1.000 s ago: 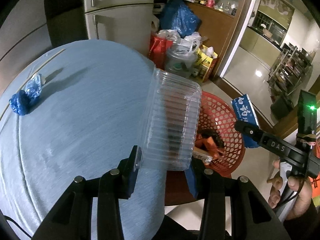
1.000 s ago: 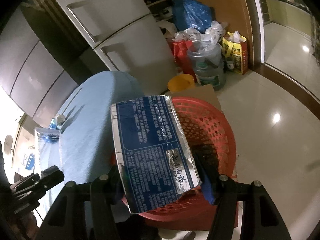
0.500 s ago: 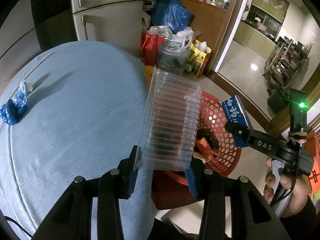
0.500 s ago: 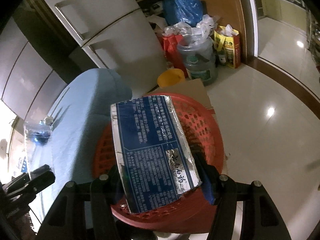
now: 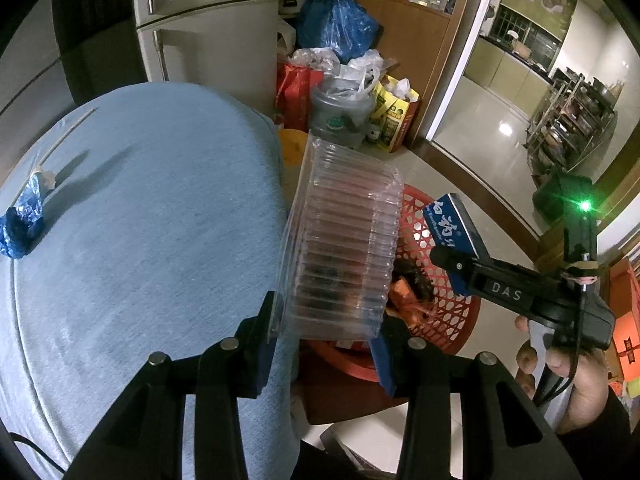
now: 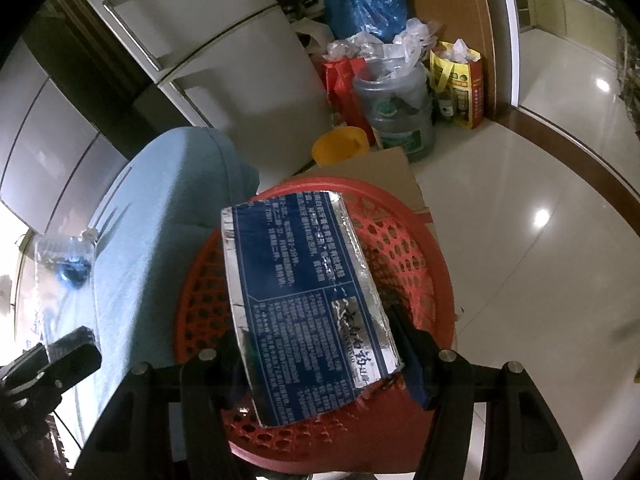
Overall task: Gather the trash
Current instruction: 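Open both grippers to drop the packet and container into the basket, then move both open grippers back over the table toward the blue bag, then grasp the blue plastic bag with the left gripper while the right grasps the white tissue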
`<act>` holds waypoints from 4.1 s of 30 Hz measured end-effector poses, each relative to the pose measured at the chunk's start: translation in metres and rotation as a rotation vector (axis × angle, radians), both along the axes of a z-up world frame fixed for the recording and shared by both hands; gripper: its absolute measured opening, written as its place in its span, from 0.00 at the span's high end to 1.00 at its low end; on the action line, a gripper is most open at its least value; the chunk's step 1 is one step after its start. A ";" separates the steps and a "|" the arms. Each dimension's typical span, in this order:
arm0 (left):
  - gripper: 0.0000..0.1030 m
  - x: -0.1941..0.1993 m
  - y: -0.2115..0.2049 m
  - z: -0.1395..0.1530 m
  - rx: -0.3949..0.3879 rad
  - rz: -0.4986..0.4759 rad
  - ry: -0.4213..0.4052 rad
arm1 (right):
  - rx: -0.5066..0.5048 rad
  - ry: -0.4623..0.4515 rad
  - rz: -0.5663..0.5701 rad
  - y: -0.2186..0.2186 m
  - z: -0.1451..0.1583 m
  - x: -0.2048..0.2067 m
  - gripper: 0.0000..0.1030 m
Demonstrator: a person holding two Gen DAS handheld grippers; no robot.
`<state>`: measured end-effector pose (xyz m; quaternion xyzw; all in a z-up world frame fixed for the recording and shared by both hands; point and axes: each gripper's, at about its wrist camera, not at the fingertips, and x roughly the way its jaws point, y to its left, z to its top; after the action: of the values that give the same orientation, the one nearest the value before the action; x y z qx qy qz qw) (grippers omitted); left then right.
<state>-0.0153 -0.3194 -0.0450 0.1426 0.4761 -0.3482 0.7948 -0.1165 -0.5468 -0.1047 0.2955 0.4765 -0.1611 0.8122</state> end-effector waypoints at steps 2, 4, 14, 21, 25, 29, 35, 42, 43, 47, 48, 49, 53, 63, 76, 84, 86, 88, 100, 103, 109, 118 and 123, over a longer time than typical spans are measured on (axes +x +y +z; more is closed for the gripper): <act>0.58 0.001 0.001 0.000 -0.001 -0.001 0.000 | 0.003 0.004 0.003 -0.001 -0.002 0.003 0.38; 0.58 0.001 0.000 0.000 -0.001 -0.001 0.001 | 0.000 0.006 0.005 0.000 -0.004 0.006 0.37; 0.58 0.002 -0.003 -0.002 -0.002 -0.003 0.006 | 0.005 0.071 -0.013 -0.005 -0.020 0.023 0.26; 0.58 0.003 -0.013 -0.011 0.012 -0.021 0.034 | 0.000 0.036 -0.061 -0.014 -0.007 0.009 0.23; 0.58 0.001 -0.030 -0.018 0.024 -0.048 0.046 | -0.003 0.009 -0.089 -0.015 0.007 -0.007 0.23; 0.57 0.002 -0.048 -0.024 0.039 -0.061 0.062 | -0.007 -0.006 -0.108 -0.021 0.016 -0.020 0.23; 0.38 0.010 -0.067 -0.034 0.062 -0.052 0.089 | -0.010 -0.021 -0.141 -0.028 0.025 -0.031 0.23; 0.33 0.011 -0.067 -0.036 0.078 -0.045 0.085 | -0.010 -0.027 -0.149 -0.030 0.027 -0.035 0.23; 0.33 0.010 -0.064 -0.035 0.079 -0.042 0.080 | -0.010 -0.027 -0.145 -0.029 0.028 -0.035 0.23; 0.33 0.010 -0.052 -0.030 0.070 -0.026 0.074 | -0.009 -0.027 -0.127 -0.020 0.029 -0.031 0.23; 0.33 0.011 -0.049 -0.029 0.069 -0.022 0.071 | -0.010 -0.026 -0.123 -0.017 0.030 -0.028 0.23; 0.33 0.011 -0.046 -0.028 0.068 -0.018 0.069 | -0.009 -0.028 -0.114 -0.014 0.031 -0.026 0.23; 0.33 0.012 -0.028 -0.021 0.053 0.009 0.060 | -0.011 -0.038 -0.070 0.006 0.036 -0.014 0.23; 0.33 0.030 0.078 -0.003 0.009 0.217 0.016 | 0.000 -0.053 0.105 0.082 0.040 0.032 0.23; 0.33 0.076 0.238 -0.013 -0.071 0.609 0.081 | 0.001 -0.051 0.340 0.194 0.043 0.097 0.23; 0.25 0.151 0.269 0.004 -0.207 0.780 0.059 | -0.015 -0.025 0.402 0.213 0.041 0.108 0.23; 0.24 0.172 0.269 0.004 -0.221 0.810 0.053 | -0.017 -0.016 0.395 0.208 0.039 0.107 0.23; 0.24 0.198 0.266 0.006 -0.230 0.838 0.046 | -0.012 -0.005 0.383 0.203 0.036 0.107 0.23; 0.24 0.289 0.252 -0.030 -0.156 0.948 0.132 | -0.014 0.035 0.366 0.187 0.026 0.109 0.23; 0.34 0.288 0.257 -0.039 -0.203 0.933 0.147 | -0.010 0.030 0.372 0.189 0.027 0.109 0.23; 0.47 0.262 0.262 -0.031 -0.136 0.849 0.089 | -0.011 0.013 0.406 0.203 0.031 0.122 0.23; 0.47 0.181 0.311 -0.021 -0.016 0.779 0.032 | -0.031 -0.082 0.509 0.253 0.051 0.191 0.23; 0.47 0.141 0.337 -0.021 -0.005 0.791 0.033 | -0.027 -0.175 0.571 0.301 0.059 0.275 0.23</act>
<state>0.1258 0.0171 -0.0662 -0.0595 0.5062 -0.0187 0.8602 0.1584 -0.2453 -0.0461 0.1513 0.4663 0.0935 0.8666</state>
